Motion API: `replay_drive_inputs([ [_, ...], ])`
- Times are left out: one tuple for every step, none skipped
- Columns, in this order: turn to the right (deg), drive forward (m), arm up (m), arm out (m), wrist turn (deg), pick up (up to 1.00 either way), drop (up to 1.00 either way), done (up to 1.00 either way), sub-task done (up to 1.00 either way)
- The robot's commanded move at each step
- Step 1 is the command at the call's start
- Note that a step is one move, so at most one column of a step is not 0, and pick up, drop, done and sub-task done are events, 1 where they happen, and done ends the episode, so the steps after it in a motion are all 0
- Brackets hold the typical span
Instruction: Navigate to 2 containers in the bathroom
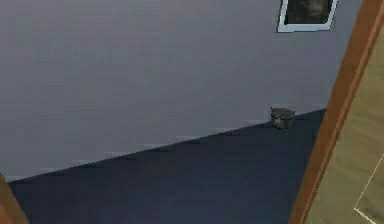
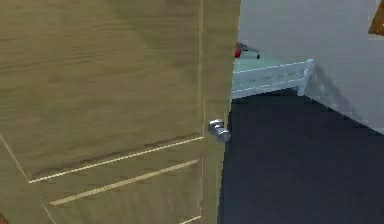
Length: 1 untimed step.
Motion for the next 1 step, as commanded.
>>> replay_drive_inputs([
  [0.0, 0.60, 0.00, 0.00, 0.0, 0.00, 0.00, 0.00, 0.00],
])
